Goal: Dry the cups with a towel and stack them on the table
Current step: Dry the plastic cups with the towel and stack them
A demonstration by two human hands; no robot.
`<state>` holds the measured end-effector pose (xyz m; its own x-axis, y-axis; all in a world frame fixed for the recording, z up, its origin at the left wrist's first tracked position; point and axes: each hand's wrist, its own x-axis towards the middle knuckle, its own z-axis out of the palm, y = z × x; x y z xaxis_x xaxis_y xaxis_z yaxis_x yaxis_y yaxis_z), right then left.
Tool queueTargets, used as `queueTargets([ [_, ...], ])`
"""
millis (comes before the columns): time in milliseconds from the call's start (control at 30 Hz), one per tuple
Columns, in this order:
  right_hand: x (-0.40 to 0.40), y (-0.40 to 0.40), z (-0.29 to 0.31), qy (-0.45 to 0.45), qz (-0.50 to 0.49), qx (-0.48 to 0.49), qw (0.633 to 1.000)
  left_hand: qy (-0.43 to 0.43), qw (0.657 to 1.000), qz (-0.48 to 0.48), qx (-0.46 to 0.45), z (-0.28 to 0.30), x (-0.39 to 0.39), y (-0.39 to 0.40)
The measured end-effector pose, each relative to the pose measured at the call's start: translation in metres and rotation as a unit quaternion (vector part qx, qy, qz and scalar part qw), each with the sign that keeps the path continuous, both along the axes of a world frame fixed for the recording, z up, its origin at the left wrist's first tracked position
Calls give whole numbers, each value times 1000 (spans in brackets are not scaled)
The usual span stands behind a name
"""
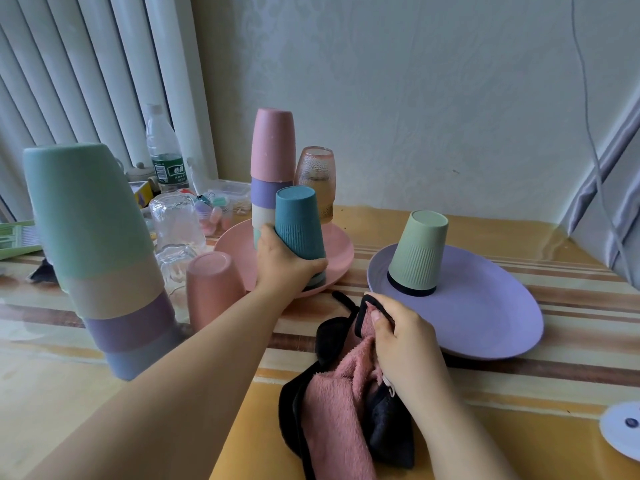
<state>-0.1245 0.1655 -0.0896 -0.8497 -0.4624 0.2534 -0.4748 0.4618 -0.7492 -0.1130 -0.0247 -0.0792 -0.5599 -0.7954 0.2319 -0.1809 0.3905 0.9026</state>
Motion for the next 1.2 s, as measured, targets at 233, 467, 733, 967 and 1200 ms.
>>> queueTargets([
  [233, 1, 1, 0, 3, -2, 1, 1000, -50, 995, 23, -80, 3, 7, 7],
  [467, 2, 0, 0, -2, -1, -1, 1000, -77, 990, 60, -102, 4, 8, 7],
  [733, 3, -1, 0, -7, 3, 5, 1000, -55, 987, 26, -146, 15, 6, 0],
  [967, 3, 0, 1, -15, 5, 6, 1000, 74, 995, -11, -66, 12, 2, -3],
  [1200, 5, 0, 3, -29, 2, 3, 1000, 159, 983, -37, -89, 59, 3, 0],
])
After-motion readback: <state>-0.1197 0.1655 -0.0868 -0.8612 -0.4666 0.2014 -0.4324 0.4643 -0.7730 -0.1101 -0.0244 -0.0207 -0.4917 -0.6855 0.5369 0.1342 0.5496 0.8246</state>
